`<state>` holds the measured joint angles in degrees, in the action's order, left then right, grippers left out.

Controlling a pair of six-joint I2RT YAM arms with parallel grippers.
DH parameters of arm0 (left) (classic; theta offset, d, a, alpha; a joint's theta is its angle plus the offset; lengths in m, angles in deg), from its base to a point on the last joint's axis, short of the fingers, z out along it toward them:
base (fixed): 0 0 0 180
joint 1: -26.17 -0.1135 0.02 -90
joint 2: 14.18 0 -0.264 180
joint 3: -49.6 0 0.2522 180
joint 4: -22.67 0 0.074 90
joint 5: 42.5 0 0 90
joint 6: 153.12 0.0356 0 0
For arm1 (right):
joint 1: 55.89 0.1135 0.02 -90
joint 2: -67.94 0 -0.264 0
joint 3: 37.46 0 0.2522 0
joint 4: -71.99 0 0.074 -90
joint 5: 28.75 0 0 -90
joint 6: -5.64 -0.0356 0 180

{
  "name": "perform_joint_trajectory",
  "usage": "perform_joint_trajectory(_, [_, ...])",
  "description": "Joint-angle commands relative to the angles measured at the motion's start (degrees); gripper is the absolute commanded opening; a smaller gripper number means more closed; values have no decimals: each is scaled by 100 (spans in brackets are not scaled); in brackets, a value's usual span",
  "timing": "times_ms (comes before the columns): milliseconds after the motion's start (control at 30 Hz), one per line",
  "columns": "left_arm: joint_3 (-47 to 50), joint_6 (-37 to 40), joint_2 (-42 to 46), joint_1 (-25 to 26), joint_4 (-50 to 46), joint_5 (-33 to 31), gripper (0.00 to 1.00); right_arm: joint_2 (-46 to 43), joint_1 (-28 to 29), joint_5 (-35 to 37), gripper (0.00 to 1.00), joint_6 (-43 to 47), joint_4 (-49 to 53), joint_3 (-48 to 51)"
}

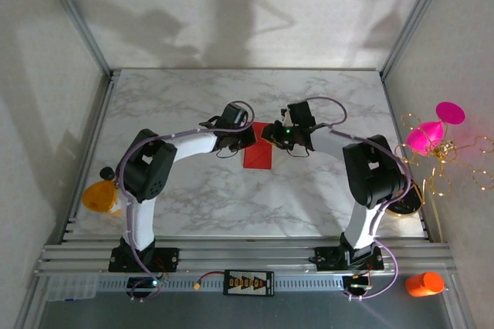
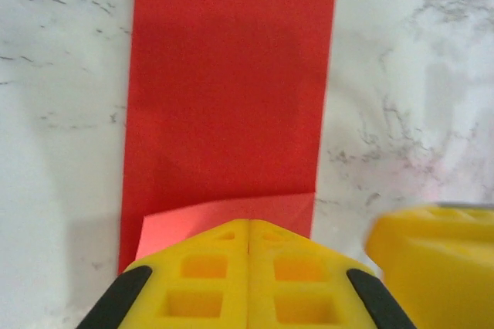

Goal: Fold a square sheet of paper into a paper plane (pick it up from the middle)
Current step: Fold the triangle a second time at the center of the table, then pick up the paper from the center of the table.

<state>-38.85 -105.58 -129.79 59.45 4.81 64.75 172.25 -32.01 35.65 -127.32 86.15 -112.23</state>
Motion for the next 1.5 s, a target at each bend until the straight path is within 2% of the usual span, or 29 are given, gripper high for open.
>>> perform_joint_trajectory(0, [-155,-222,-240,-45,-65,-396,5,-168,-32,290,35,-583,-93,377])
perform_joint_trajectory(467, [307,-1157,-364,-49,-89,-721,3,200,101,388,40,-996,196,170])
perform_joint_trajectory(700, [599,-1538,-240,10,96,-529,3,403,161,348,40,-907,284,-55])
perform_joint_trajectory(933, [1295,-2430,118,294,689,-517,5,351,201,719,41,-908,567,-9])
perform_joint_trajectory(1100, [1618,-2972,316,477,967,-724,5,296,235,540,40,-944,452,116])
perform_joint_trajectory(1467, [1693,-3052,355,504,889,-908,5,223,361,877,37,-938,712,113])
